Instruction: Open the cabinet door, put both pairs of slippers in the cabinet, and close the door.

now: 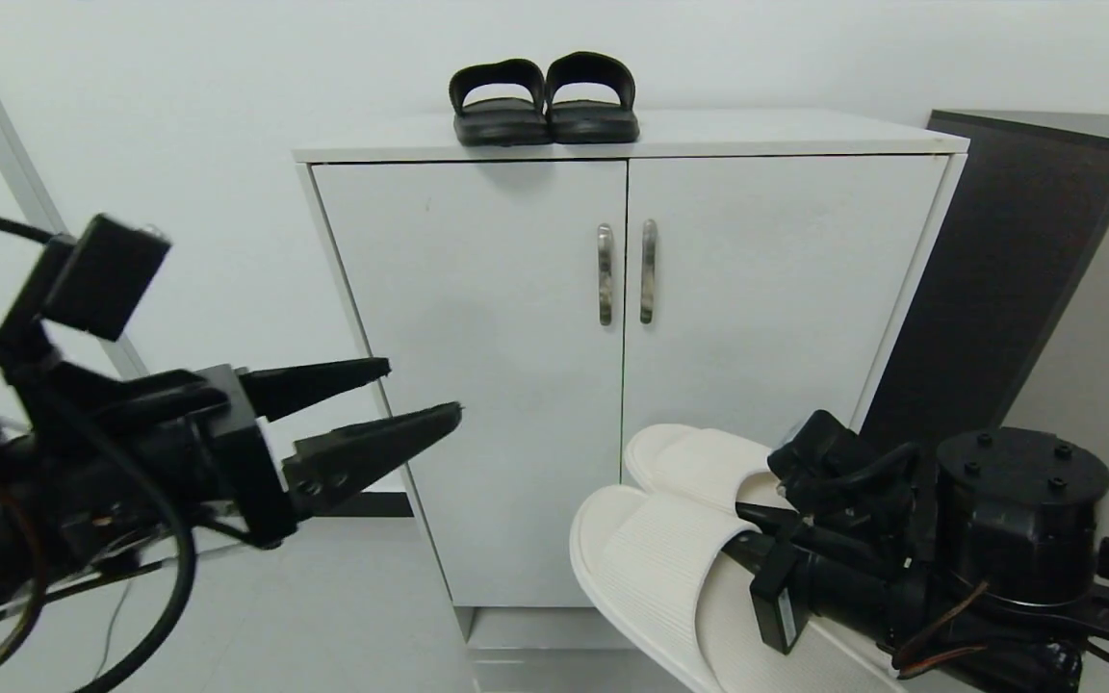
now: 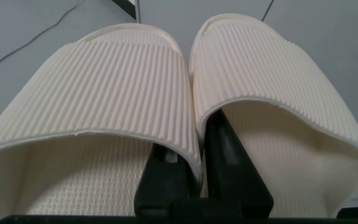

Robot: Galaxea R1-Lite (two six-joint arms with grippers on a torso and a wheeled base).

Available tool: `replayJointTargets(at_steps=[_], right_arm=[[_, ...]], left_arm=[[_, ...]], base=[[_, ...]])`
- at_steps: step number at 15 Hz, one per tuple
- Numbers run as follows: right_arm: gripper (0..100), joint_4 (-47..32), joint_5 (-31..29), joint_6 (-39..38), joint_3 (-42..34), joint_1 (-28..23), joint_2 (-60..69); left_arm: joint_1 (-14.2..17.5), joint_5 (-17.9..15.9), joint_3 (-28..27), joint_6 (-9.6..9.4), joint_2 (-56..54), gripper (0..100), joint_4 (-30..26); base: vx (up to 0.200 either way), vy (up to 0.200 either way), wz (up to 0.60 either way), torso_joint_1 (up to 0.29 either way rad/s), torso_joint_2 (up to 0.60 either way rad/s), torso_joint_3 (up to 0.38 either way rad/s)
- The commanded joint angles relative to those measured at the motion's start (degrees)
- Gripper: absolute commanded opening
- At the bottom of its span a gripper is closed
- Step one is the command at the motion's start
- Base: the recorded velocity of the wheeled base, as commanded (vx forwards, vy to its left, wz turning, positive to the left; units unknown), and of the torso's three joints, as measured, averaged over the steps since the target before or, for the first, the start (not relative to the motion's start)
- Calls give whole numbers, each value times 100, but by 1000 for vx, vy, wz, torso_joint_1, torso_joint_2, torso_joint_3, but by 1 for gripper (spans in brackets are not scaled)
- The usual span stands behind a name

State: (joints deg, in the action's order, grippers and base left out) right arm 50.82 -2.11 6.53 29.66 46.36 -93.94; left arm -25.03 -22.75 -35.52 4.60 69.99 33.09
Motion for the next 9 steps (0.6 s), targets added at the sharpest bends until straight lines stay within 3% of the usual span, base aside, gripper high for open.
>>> replayJointTargets(at_steps=[1, 5, 8, 9], right_arm=[[0, -2, 0, 6, 14, -22, 16], [0, -2, -9, 6, 5, -4, 113], [0, -2, 0, 6, 5, -4, 104], [0, -11, 0, 6, -4, -13, 113]], left_arm=[[-609, 148, -1079, 15, 1527, 100, 190], [-943, 157, -2574, 77, 2933, 100, 365], [-1004, 25, -3523, 525, 3513, 100, 233], [-1004, -89, -3672, 569, 3583, 100, 119]], base=[[0, 0, 0, 0, 0, 0], [0, 0, 0, 0, 0, 0], [0, 0, 0, 0, 0, 0], [0, 0, 0, 0, 0, 0]])
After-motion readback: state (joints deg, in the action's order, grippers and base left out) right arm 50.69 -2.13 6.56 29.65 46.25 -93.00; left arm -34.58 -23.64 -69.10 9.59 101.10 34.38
